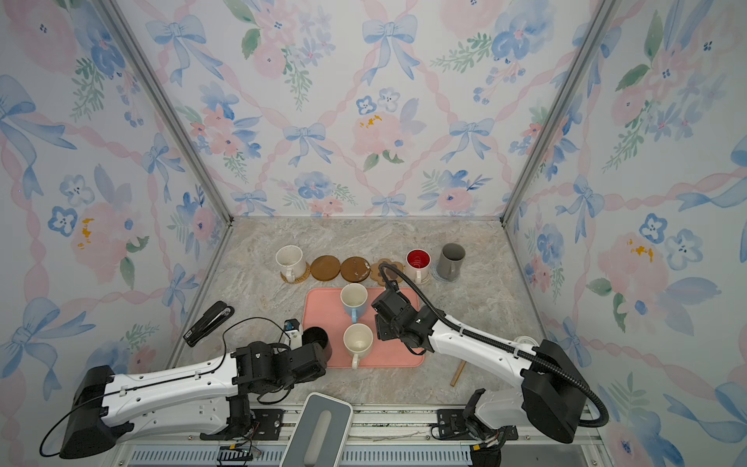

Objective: Place cups on coasters
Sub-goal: Pick up the cup from the tray.

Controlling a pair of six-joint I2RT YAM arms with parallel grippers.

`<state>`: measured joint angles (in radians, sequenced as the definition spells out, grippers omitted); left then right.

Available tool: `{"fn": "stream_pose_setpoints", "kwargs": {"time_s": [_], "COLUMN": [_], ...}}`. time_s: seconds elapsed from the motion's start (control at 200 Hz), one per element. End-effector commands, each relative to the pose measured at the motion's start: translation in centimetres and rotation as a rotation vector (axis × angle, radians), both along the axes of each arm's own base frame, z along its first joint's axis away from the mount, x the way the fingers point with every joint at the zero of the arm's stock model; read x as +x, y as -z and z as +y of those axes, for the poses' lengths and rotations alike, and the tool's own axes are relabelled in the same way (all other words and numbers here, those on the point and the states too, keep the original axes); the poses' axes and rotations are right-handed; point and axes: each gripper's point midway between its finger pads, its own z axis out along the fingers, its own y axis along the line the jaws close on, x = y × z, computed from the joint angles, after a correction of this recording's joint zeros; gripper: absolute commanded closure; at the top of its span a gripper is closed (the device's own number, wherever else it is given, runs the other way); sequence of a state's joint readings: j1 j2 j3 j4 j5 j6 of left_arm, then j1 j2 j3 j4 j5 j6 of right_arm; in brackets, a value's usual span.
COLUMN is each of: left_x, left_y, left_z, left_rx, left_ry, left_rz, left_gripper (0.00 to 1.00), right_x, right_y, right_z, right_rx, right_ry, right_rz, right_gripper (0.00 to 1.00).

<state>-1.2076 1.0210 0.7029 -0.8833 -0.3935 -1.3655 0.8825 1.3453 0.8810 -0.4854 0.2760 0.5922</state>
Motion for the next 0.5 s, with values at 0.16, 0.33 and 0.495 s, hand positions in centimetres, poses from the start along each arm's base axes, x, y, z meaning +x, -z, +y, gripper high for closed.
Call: {"fn": "stream_pose_setpoints", "kwargs": {"time_s": [0.16, 0.33, 0.495], "left_x": [0.8, 1.1, 1.3], "left_y": [0.4, 1.1, 1.7], "left_z": [-0.7, -0.8, -0.4], "left_rx": [0.003, 0.026, 0.031], "left_ry": [0.024, 0.037, 0.033], "left_rz": [-0.01, 0.006, 0.021], "left_gripper": [0.44, 0.45, 0.48], "right_x": [0.1, 0.2, 0.2], "right_y": [0.9, 1.0, 1.3], "right_z": [-0.2, -0.2, -0.4], "right_rx": [0.003, 0.003, 0.001], "right_ry": [0.014, 0.011, 0.013], "right_rz": [0.023, 0.028, 0.037], "right_gripper": [0.32, 0.32, 0.32]}}
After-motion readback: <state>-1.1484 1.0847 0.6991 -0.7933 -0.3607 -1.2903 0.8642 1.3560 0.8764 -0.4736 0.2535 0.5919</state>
